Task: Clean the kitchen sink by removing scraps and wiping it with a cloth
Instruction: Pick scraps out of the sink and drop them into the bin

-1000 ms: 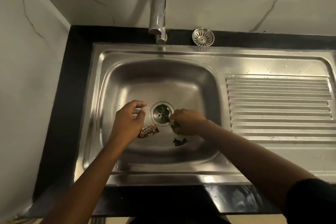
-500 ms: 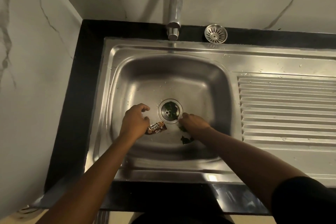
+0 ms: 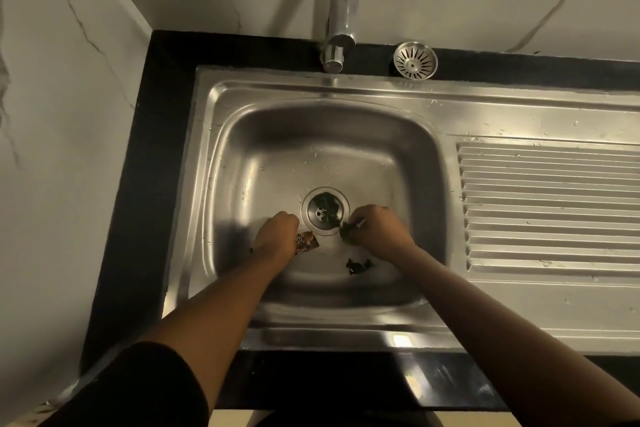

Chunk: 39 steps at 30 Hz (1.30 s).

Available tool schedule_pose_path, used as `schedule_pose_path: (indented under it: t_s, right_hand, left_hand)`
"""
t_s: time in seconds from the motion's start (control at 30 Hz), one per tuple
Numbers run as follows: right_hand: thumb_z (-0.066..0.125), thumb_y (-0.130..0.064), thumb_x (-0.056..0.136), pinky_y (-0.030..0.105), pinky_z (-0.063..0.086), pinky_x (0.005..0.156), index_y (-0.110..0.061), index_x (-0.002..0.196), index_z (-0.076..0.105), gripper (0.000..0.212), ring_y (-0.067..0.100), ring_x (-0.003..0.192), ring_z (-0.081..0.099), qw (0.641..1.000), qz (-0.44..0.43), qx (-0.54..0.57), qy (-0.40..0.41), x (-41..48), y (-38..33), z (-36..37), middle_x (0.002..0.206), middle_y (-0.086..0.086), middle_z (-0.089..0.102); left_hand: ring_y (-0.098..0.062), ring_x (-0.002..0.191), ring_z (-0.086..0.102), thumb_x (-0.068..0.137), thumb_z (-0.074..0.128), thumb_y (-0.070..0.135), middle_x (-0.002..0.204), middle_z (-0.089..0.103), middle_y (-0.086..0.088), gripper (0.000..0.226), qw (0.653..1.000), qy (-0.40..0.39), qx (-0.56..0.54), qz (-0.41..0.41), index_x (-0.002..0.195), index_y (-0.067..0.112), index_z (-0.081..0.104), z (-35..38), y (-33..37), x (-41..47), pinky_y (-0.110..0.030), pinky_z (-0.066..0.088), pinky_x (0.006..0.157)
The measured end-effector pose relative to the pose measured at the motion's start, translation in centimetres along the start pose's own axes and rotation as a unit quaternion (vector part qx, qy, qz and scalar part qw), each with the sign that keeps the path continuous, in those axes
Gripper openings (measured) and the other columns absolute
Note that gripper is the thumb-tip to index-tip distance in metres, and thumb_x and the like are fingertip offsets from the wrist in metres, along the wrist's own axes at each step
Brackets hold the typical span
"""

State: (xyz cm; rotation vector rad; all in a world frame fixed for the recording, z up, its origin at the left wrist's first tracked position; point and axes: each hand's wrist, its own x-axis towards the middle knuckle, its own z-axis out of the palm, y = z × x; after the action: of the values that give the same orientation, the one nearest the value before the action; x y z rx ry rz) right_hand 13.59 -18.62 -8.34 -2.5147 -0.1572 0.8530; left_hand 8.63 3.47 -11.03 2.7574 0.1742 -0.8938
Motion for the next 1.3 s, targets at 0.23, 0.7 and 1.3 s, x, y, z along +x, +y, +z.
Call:
schedule_pose_path:
  t_s: [0.23, 0.7, 1.3]
  right_hand:
    - [0.078, -0.018, 0.087, 0.032, 0.058, 0.076, -0.017, 0.096, 0.077, 0.009, 0.016, 0.088, 0.071, 0.992, 0.015, 0.114, 0.043, -3.1, -1.1, -2.1, 0.091, -0.001, 0.076]
    - [0.076, -0.006, 0.092, 0.026, 0.063, 0.067, -0.013, 0.095, 0.071, 0.009, 0.014, 0.079, 0.078, 0.893, -0.034, 0.441, 0.077, -11.4, -6.4, -4.4, 0.089, 0.005, 0.081]
    - [0.075, -0.005, 0.093, 0.027, 0.064, 0.070, -0.017, 0.105, 0.074, 0.018, 0.017, 0.088, 0.079, 0.897, -0.173, 0.377, -0.157, -23.2, -12.7, 5.0, 0.097, 0.002, 0.082]
  left_hand:
    - [-0.031, 0.097, 0.074, 0.087, 0.076, 0.005, 0.105, 0.076, -0.014, 0.012, 0.992, 0.023, -0.122, -0.034, 0.098, 0.009, 0.079, -2.2, 0.1, -0.8, -0.037, 0.061, 0.082]
    - [-0.007, 0.070, 0.077, 0.066, 0.097, 0.015, 0.077, 0.080, 0.007, 0.024, 0.830, 0.220, -0.508, -0.062, 0.081, 0.027, 0.082, -8.2, -2.9, -13.8, -0.030, 0.065, 0.070]
    - [-0.025, 0.084, 0.082, 0.075, 0.093, 0.009, 0.092, 0.084, -0.007, 0.024, 0.613, 0.375, -0.673, -0.174, 0.096, 0.014, 0.082, 4.2, -3.8, -35.5, -0.035, 0.067, 0.077]
